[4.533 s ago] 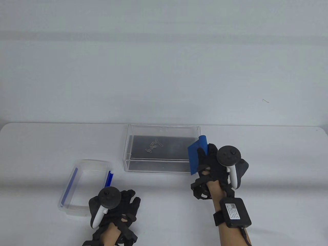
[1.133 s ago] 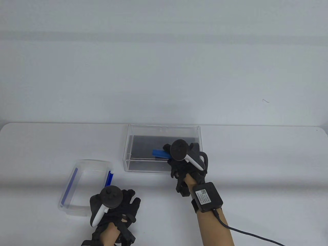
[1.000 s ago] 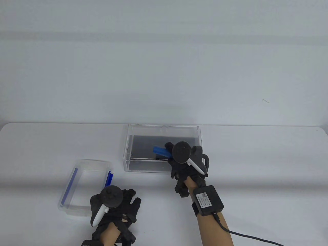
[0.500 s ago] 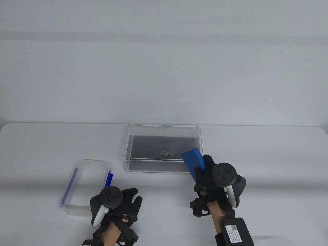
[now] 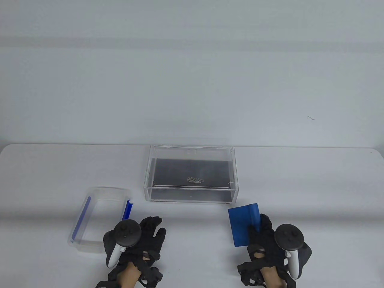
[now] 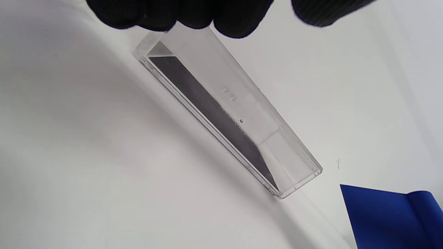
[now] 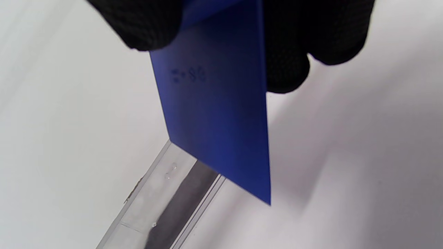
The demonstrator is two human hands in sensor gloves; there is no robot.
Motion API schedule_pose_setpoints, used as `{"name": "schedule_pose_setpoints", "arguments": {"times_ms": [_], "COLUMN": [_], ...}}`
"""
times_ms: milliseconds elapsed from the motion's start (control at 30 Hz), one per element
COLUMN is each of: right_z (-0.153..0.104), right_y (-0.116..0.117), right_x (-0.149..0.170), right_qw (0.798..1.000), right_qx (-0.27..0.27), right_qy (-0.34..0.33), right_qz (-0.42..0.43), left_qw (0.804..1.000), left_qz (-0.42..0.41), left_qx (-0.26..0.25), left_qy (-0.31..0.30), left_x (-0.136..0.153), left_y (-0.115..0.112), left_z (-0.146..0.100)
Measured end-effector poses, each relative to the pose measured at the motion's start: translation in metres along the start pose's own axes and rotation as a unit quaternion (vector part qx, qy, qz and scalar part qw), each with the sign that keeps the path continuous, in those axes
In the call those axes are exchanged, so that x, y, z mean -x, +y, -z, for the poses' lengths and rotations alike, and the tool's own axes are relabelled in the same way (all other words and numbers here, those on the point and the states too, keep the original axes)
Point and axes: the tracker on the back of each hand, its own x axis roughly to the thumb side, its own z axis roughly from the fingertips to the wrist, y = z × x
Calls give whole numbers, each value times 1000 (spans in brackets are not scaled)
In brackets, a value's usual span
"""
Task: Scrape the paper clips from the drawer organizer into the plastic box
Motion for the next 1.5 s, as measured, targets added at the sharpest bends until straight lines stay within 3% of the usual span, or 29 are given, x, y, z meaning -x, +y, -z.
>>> {"name": "schedule_pose_setpoints", "arguments": {"times_ms": [133,267,333,400,467,700,833,967,1233,1333,1433,1500], "right_z": [-2,-3,-4,-3,-3,0,0,2,2,3,4,4], "right_y": [0,0,1,4,6,9,7,6,5,5,6,6], "right_x": [5,1,0,-1,-1,0,0,0,-1,-1,-1,-1], "right_qw": [1000,1000,999,998,998,996,996,996,997,997,997,997], "right_qx": [-14,-21,-31,-49,-55,-77,-79,-79,-74,-73,-72,-71], "right_qy": [1,-14,-18,-16,-15,-17,-17,-18,-24,-26,-27,-27], "right_qz": [16,12,15,29,31,36,40,33,14,2,-5,-7], "left_qw": [1000,997,989,973,961,944,938,928,893,884,890,890], "left_qz": [3,9,-14,-87,-103,-4,16,40,72,68,18,27], "left_qx": [-28,-72,-147,-210,-247,-273,-221,-104,16,35,22,31], "left_qy": [-13,-23,9,39,73,188,267,355,444,462,455,454], "left_x": [-2,-7,-4,5,17,65,97,126,161,171,174,173], "left_y": [13,40,73,98,121,175,184,179,166,161,159,159], "left_z": [-2,-6,-11,-15,-19,-20,-15,-6,1,-1,-2,-2]}}
